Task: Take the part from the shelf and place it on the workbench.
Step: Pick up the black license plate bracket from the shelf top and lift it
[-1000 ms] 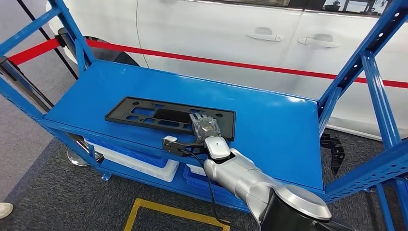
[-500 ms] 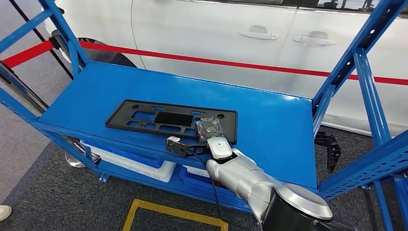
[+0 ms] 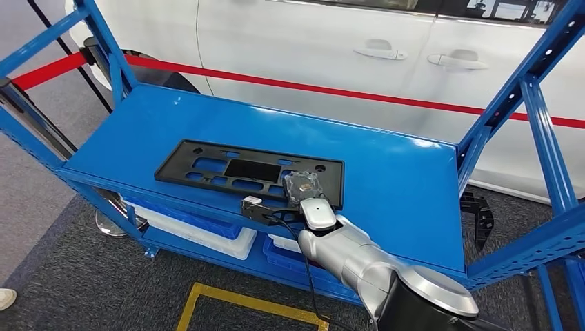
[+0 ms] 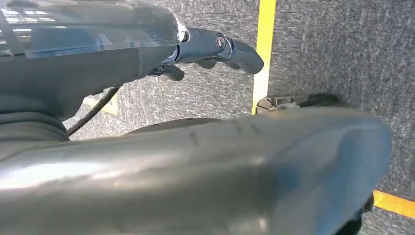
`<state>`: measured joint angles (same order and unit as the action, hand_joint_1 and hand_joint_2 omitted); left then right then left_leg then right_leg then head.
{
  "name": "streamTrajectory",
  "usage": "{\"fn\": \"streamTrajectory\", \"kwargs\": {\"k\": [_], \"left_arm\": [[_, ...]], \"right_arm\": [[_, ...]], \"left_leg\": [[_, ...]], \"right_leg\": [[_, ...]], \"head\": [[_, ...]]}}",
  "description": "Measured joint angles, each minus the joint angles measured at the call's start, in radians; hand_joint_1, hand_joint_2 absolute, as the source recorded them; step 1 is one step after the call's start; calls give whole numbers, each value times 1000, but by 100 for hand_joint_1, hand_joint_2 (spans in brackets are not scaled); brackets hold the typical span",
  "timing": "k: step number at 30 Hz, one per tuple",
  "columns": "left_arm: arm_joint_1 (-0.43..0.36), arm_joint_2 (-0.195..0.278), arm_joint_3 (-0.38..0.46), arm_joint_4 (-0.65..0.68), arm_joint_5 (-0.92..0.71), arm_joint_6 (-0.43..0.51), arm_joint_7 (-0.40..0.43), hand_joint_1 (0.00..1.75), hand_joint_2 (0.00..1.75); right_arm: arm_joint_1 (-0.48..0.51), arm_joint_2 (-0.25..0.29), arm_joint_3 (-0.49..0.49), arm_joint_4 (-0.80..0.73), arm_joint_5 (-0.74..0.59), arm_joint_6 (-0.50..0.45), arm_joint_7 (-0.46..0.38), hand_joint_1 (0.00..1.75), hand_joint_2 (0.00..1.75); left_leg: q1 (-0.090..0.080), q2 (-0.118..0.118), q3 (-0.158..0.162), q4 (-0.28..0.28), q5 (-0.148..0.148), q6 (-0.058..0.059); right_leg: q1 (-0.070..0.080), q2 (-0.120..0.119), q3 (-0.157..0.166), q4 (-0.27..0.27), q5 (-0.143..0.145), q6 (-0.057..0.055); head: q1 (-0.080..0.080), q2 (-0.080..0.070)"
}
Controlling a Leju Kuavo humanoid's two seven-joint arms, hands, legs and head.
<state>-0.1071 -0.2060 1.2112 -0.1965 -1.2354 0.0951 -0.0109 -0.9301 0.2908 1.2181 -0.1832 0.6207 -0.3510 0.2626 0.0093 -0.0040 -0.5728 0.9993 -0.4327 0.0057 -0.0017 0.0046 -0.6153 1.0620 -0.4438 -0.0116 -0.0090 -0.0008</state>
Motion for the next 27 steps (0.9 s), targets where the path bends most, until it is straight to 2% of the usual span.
{"fn": "streamTrajectory", "kwargs": {"k": [2,4,5,7,9,10,11,12,14,15,16,19,21,22,24,25,26,27], "left_arm": [[-1,0,0,0,-1,-2,-1,0,0],[-1,0,0,0,-1,-3,-2,0,0],[0,1,-1,0,-1,-4,-1,0,0],[0,1,-1,0,0,-5,0,0,0],[1,1,0,0,4,-3,1,0,0],[1,2,0,0,7,-2,1,0,0],[1,2,0,0,9,0,1,0,0],[1,2,0,0,10,2,0,0,0],[0,2,0,0,14,6,-4,0,0],[-1,2,0,0,16,7,-6,0,0],[-1,2,0,0,18,7,-8,0,0],[0,2,0,0,20,7,-10,0,0],[1,2,0,0,21,7,-10,0,0],[0,2,0,0,21,7,-10,0,0],[-1,2,0,0,21,7,-7,0,0],[0,2,0,0,21,7,-4,0,0],[0,2,0,0,21,7,0,0,0],[0,2,0,0,22,7,4,0,0]], "right_arm": [[-1,-1,-3,0,-4,-10,-3,175,175],[-2,0,-9,0,-10,-27,-20,175,175],[-2,0,-13,0,-15,-39,-33,175,175],[-1,1,-23,-1,-27,-70,-68,175,175],[0,4,-36,-3,-41,-113,-112,175,175],[1,7,-42,-4,-46,-134,-133,175,175],[2,10,-49,-4,-52,-155,-154,175,175],[3,15,-57,-6,-60,-176,-175,175,175],[1,23,-83,-13,-85,-220,-225,175,175],[-2,27,-103,-18,-100,-246,-256,175,175],[-5,31,-126,-24,-115,-269,-287,175,175],[-15,42,-185,-41,-139,-315,-354,175,175],[-17,45,-223,-58,-125,-330,-391,175,175],[-16,45,-247,-69,-105,-334,-411,175,175],[-4,45,-319,-102,-60,-339,-463,175,175],[7,45,-359,-121,-58,-340,-494,175,175],[20,45,-398,-141,-77,-340,-528,175,175],[33,45,-428,-162,-120,-339,-563,175,175]], "left_leg": [[-2,-2,-1,1,-2,-10],[1,-2,-1,2,-4,-21],[2,-2,-6,15,-15,-26],[6,-1,-43,100,-69,-35],[9,-1,-104,237,-135,-44],[10,-1,-126,284,-149,-47],[12,-1,-133,300,-146,-49],[13,0,-121,276,-124,-51],[15,1,-56,140,-54,-50],[14,2,-25,74,-29,-46],[12,1,-7,32,-17,-41],[8,-1,-3,12,-14,-22],[10,-1,-3,6,-8,-8],[12,-1,-3,3,-6,-2],[11,0,-4,3,-6,6],[10,0,-4,4,-7,7],[10,-2,-4,4,-8,7],[10,-4,-2,5,-10,8]], "right_leg": [[5,1,17,-39,1,-6],[3,-1,19,-46,5,-15],[1,-2,21,-50,8,-20],[-3,-4,23,-56,12,-28],[-3,-4,19,-55,13,-32],[-3,-4,18,-55,13,-32],[-3,-3,18,-54,13,-32],[-4,-3,18,-52,12,-31],[-5,-2,17,-46,9,-26],[-3,-1,15,-41,7,-21],[-2,-1,11,-38,6,-16],[0,-2,4,-36,7,-2],[-2,-3,-7,-11,-13,8],[-3,-3,-26,29,-38,11],[-5,-3,-87,160,-101,16],[-5,-4,-116,219,-120,17],[-5,-4,-132,249,-121,17],[-5,-4,-129,238,-101,15]], "head": [[-1,0],[-1,0],[-1,0],[-2,0],[-3,0],[-3,0],[-3,0],[-3,0],[-3,0],[-3,0],[-3,0],[-2,0],[-1,0],[-1,0],[-1,0],[-1,0],[-1,0],[-1,0]]}}
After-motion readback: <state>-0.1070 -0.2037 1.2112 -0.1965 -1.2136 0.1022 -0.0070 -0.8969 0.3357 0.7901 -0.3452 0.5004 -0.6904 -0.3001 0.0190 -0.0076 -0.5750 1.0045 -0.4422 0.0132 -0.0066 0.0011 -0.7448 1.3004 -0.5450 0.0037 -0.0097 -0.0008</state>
